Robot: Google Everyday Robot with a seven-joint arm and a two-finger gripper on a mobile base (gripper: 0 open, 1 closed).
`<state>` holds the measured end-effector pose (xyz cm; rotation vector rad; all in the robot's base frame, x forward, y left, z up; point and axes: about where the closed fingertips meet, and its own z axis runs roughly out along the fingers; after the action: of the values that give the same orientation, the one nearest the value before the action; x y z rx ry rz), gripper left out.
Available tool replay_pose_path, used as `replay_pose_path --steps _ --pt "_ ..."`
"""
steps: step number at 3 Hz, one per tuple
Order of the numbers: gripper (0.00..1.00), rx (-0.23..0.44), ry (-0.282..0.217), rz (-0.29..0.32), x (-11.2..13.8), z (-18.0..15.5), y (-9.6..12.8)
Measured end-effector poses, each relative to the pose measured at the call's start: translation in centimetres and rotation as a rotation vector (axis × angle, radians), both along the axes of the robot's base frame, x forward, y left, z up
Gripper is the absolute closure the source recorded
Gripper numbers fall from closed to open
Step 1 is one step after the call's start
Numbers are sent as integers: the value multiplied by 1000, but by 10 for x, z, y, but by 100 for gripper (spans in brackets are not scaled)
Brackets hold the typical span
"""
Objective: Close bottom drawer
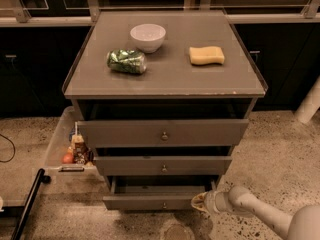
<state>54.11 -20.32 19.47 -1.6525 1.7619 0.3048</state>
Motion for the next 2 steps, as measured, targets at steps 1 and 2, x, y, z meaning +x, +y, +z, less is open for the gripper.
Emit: replay_pose_path --steps 1,2 --pt "35 0 0 0 0 0 0" --pt "12 0 0 0 0 0 0"
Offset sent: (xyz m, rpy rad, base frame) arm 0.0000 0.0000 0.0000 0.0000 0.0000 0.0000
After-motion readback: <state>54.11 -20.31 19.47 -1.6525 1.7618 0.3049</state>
